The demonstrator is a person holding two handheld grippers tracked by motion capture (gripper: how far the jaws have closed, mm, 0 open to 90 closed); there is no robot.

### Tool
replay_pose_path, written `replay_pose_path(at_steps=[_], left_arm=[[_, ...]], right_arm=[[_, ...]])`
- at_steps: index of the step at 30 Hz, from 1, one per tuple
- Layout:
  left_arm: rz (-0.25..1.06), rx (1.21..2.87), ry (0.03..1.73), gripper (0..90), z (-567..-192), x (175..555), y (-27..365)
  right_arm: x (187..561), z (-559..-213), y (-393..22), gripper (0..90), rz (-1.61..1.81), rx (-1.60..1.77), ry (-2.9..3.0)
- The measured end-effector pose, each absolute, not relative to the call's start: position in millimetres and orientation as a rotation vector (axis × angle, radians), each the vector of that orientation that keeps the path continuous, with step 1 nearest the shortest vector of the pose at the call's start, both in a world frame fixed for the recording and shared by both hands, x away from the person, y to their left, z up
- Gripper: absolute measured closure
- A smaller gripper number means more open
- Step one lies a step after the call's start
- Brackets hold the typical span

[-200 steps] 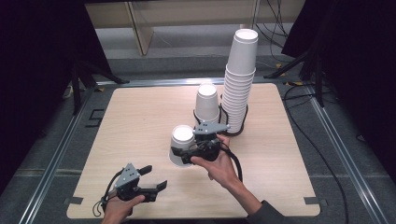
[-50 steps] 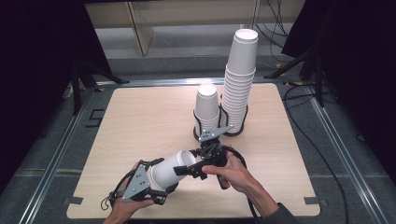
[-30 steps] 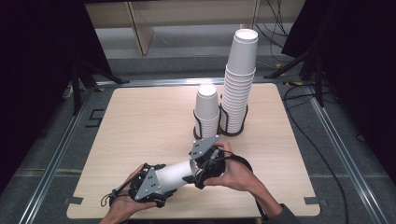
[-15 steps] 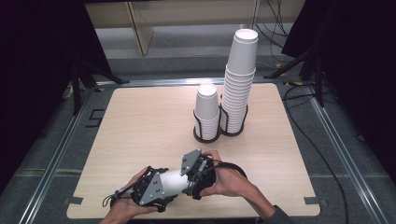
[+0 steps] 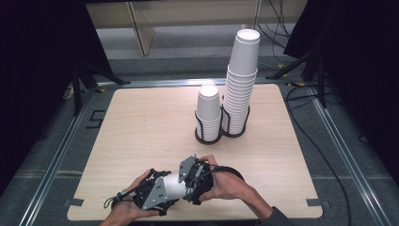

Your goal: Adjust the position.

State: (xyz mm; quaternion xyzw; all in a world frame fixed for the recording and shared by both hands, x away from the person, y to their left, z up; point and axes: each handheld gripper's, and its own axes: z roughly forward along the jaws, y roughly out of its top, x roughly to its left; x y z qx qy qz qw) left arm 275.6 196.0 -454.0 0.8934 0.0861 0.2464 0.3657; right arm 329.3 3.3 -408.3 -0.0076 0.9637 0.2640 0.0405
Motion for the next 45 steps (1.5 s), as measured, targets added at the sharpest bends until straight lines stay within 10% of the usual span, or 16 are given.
replay_pose_path(at_steps=[45], left_arm=[[0.322,1.788,0.457,13.3,-446.5,292.3,224.2]], right_arm=[[353.0,-374.6,-44.7,24.0,1.372,0.043,2.885]])
